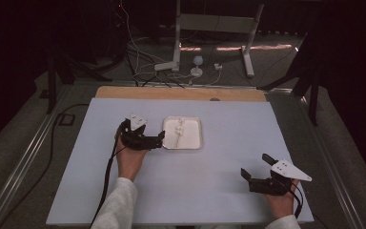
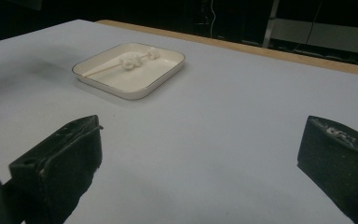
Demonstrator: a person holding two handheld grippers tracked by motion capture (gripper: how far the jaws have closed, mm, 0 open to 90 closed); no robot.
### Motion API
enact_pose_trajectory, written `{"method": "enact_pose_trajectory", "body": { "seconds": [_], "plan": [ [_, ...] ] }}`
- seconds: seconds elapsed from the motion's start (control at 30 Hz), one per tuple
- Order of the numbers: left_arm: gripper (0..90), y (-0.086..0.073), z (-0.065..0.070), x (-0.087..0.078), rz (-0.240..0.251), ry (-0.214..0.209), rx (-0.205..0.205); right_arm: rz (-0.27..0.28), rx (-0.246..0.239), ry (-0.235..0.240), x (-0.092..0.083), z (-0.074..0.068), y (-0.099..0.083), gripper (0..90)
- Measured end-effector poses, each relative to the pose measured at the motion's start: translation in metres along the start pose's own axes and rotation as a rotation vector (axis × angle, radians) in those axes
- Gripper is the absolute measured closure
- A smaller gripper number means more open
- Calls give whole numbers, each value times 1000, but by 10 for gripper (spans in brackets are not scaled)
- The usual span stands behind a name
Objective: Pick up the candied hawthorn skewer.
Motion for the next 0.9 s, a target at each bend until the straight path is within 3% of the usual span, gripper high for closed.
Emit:
{"method": "enact_pose_trajectory", "body": {
  "seconds": [0.6,0.9],
  "plan": [
    [11,-7,11,28,-33,-11,-3,-7,-2,5,1,0,-1,0],
    [11,-13,22,42,-45,-29,-31,-7,0,5,0,0,-1,0]
  ]
}}
Point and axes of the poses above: each handheld gripper's, and its own axes: x roughly forward along the jaws, y roughly out of its top, z roughly to its right, the point moved 7 cm from there along x, roughly forward along the jaws, and after that the axes turned 6 degrees about z, right-handed, at the moved point
